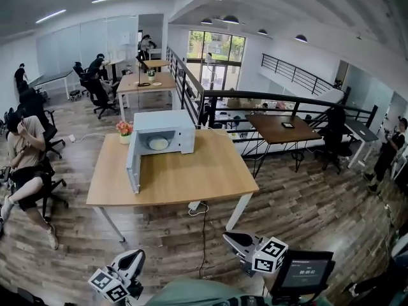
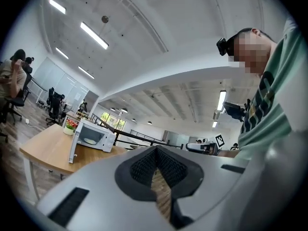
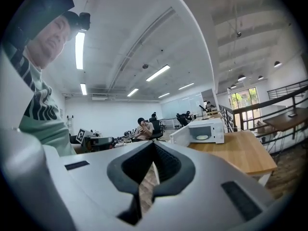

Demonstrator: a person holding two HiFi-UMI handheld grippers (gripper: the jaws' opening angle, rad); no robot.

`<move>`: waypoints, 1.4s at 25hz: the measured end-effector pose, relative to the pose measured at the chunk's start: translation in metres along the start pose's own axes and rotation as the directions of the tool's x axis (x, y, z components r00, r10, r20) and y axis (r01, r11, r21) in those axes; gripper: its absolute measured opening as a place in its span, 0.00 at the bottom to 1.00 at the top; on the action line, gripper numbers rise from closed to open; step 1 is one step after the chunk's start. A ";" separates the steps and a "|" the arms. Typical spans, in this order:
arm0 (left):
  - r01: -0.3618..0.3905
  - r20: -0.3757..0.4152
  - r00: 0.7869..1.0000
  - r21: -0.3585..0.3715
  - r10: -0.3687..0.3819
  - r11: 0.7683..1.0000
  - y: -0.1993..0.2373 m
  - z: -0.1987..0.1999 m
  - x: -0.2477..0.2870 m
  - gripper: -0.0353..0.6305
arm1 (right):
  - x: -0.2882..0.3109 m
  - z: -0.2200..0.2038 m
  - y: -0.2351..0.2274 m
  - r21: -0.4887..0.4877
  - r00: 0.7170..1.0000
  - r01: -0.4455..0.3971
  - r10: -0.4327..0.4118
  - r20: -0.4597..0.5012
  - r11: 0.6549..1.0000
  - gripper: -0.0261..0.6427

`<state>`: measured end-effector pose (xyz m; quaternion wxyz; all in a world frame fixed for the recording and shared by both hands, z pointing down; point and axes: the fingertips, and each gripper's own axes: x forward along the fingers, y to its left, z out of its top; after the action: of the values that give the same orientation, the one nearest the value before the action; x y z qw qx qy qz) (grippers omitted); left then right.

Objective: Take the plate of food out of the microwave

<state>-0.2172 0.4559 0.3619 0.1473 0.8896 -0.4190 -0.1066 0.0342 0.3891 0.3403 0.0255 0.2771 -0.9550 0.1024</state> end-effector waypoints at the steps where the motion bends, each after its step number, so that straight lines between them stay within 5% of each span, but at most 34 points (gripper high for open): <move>1: -0.007 -0.001 1.000 -0.008 0.007 1.000 0.011 0.000 -0.001 0.04 | 0.011 -0.001 -0.001 0.000 1.000 -0.005 0.005 -0.007 1.000 0.05; 10: -0.053 -0.020 0.998 -0.032 0.052 0.998 0.060 -0.001 0.044 0.04 | 0.064 0.004 -0.061 0.021 0.999 -0.050 0.051 -0.016 0.999 0.05; 21: -0.164 0.027 0.986 0.031 0.163 0.986 0.053 0.013 0.203 0.04 | 0.087 0.039 -0.228 0.014 0.971 -0.241 0.241 -0.012 0.971 0.05; 24: -0.215 0.053 0.975 -0.020 0.215 0.976 0.058 0.008 0.233 0.04 | 0.095 0.048 -0.265 0.018 0.960 -0.280 0.280 0.006 0.960 0.05; 35: -0.269 0.013 0.963 -0.024 0.269 0.963 0.089 -0.005 0.286 0.04 | 0.116 0.025 -0.332 0.072 0.944 -0.326 0.329 -0.027 0.943 0.05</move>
<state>-0.0999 0.1807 0.3787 0.1669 0.8219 -0.5358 -0.0975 0.1143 0.0488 0.3880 0.0174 0.1133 -0.9832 0.1424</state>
